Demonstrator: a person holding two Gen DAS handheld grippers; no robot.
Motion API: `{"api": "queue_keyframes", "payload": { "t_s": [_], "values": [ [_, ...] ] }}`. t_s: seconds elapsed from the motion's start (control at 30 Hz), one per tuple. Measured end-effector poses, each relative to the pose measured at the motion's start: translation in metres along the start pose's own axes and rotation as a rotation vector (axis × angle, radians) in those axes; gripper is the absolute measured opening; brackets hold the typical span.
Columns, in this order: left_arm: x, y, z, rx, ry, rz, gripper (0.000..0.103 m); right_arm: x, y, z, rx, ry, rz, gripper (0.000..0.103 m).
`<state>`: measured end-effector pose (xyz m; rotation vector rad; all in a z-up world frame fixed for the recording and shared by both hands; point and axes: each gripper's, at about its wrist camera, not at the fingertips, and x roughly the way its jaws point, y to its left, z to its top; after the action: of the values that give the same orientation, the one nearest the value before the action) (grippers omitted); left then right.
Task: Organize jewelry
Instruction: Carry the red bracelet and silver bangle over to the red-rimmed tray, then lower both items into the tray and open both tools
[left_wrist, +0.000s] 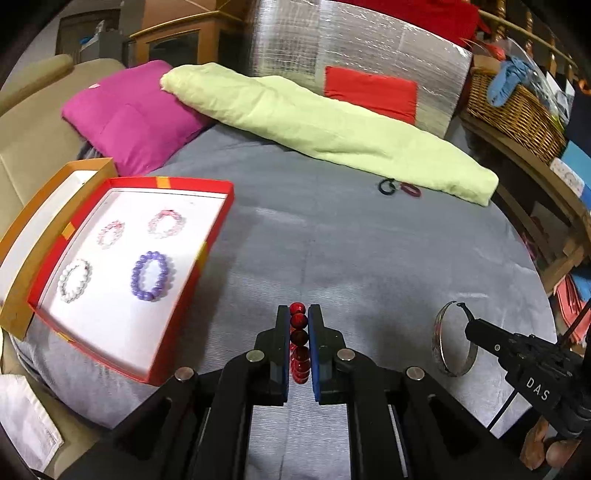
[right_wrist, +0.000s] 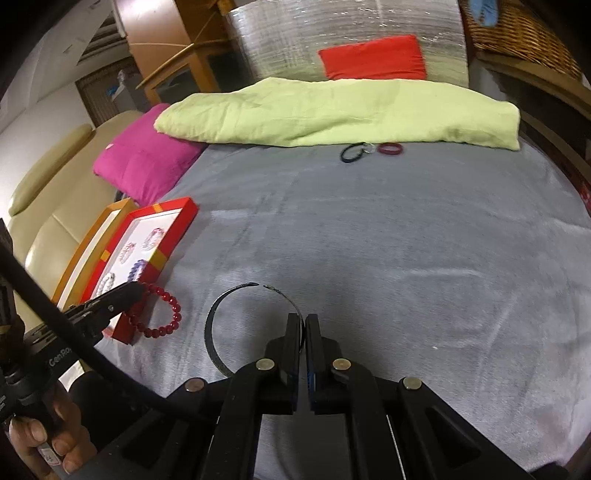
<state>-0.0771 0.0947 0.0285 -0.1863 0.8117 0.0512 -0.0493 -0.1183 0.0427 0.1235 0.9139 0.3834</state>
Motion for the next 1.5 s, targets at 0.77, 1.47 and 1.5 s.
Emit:
{"api": "queue_keyframes", "payload": {
  "t_s": [0.77,1.47,1.5],
  "values": [
    [-0.018,0.125,0.034,-0.179,-0.064,0.144,0.01,0.043,0.129,0.044,-0.187,0.031,0.132,0.004],
    [0.033,0.199,0.045,-0.251,0.03,0.183,0.01,0.126,0.229,0.084,-0.326,0.103,0.124,0.004],
    [0.035,0.199,0.046,-0.251,0.031,0.182,0.01,0.129,0.231,0.085,-0.332,0.105,0.12,0.004]
  ]
}}
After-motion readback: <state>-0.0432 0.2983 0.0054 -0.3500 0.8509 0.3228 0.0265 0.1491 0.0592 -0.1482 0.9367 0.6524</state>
